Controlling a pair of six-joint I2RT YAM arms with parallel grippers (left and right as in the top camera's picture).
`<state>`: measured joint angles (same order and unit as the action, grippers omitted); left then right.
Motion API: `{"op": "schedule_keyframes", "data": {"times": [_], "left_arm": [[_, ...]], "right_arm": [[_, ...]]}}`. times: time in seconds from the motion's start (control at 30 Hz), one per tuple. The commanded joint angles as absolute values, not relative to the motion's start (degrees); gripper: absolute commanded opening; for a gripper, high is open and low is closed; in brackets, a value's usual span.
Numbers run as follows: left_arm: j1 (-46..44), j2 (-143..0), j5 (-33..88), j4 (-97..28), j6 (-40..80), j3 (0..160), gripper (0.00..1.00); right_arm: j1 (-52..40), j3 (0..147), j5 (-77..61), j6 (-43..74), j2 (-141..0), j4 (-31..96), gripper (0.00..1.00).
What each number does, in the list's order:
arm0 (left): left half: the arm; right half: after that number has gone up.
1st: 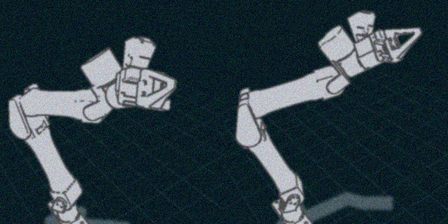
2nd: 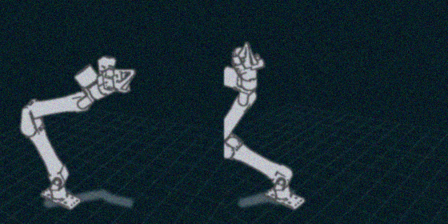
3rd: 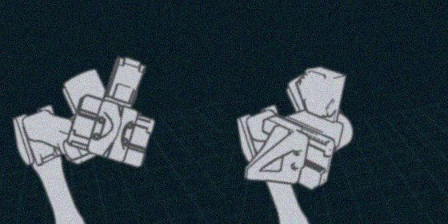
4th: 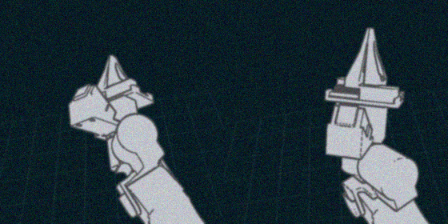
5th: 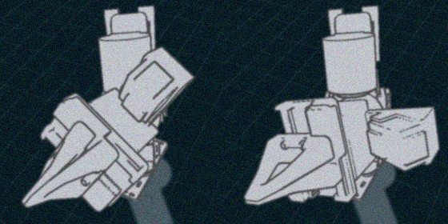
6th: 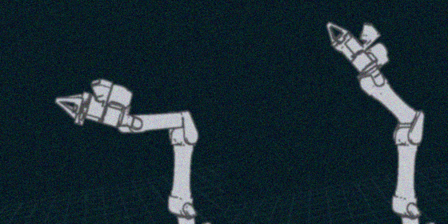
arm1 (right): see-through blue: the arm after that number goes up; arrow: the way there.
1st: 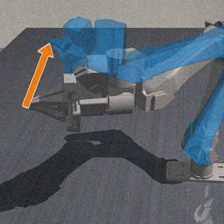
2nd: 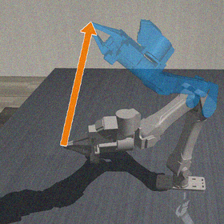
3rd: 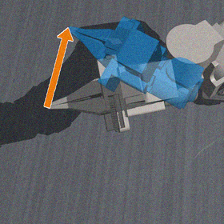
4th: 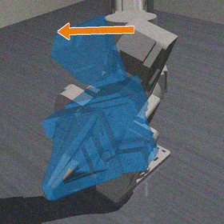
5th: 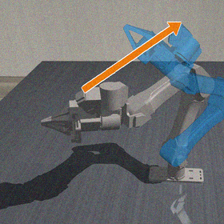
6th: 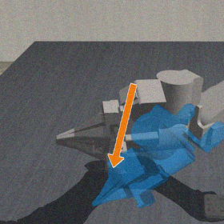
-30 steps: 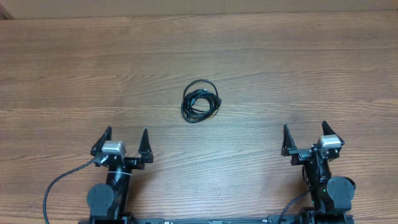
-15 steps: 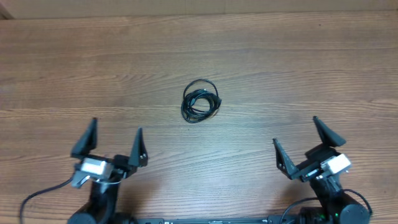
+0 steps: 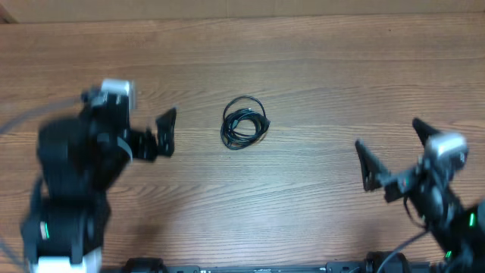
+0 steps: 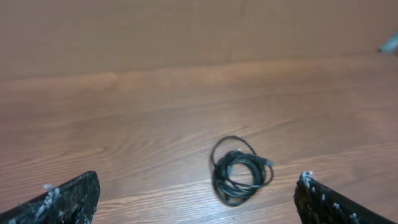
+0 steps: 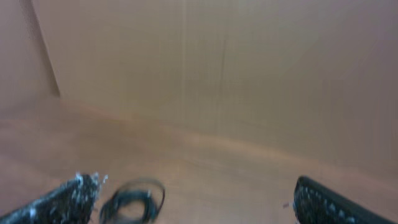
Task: Untangle cables
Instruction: 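Move both grippers forward toward the black cable bundle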
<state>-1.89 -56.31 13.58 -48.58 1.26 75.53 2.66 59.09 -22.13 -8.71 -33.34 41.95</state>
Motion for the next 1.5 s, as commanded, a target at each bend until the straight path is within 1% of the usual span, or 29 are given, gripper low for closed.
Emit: {"op": "schedule_keyframes", "data": {"times": [0.0,0.07,0.13,0.23,0.33,0.47,0.6,0.7,0.8,0.93,1.07,1.13,1.17,1.3,1.47], "left_arm": [[-2.2,-67.3,26.6,-53.8,1.9,86.2,1.00],[-2.2,-71.7,35.0,-56.1,2.9,88.6,1.00],[-2.3,-75.5,40.6,-55.3,1.3,89.0,0.99],[-2.3,-80.5,39.3,-55.0,1.5,89.0,1.00],[-2.6,-84.3,35.5,-56.2,3.3,89.0,1.00],[-5.0,-88.1,25.2,-57.2,7.8,89.0,1.00],[-9.8,-92.4,18.9,-57.7,8.8,89.0,1.00],[-13.0,-95.9,14.8,-57.8,10.0,89.0,0.99],[-14.6,-99.1,14.2,-56.3,10.4,89.0,1.00],[-15.0,-103.7,14.2,-53.2,11.1,89.0,1.00],[-15.0,-108.2,14.7,-52.0,18.8,89.0,1.00],[-15.1,-110.1,14.7,-52.2,20.0,89.0,0.78],[-15.2,-111.0,14.8,-52.4,20.0,89.0,0.74],[-15.5,-113.5,14.8,-52.4,20.0,89.0,0.74],[-15.5,-115.5,14.5,-52.0,22.6,89.0,0.69]], "right_arm": [[3.0,66.6,-24.5,-9.5,-43.3,48.2,1.00],[3.0,68.6,-31.0,-8.4,-48.0,50.4,1.00],[3.0,68.7,-40.9,-4.0,-52.2,50.4,1.00],[3.0,68.7,-53.5,1.2,-58.5,50.8,1.00],[3.0,68.7,-58.7,2.7,-64.8,50.3,1.00],[1.8,68.7,-56.2,6.6,-72.0,50.5,1.00],[-3.2,68.9,-42.0,16.4,-77.0,50.9,1.00],[-8.1,71.3,-36.2,16.9,-80.9,54.9,1.00],[-11.3,73.4,-29.1,20.0,-83.9,57.9,0.99],[-14.2,73.4,-28.2,23.0,-85.8,56.2,1.00],[-15.9,73.3,-28.1,24.1,-86.0,53.9,1.00],[-16.5,73.3,-28.1,24.0,-86.0,53.1,1.00],[-16.7,73.3,-28.1,24.1,-86.0,52.8,1.00],[-17.1,73.3,-28.1,24.1,-86.0,52.2,1.00],[-17.1,73.3,-28.1,24.1,-86.0,51.5,1.00]]}}
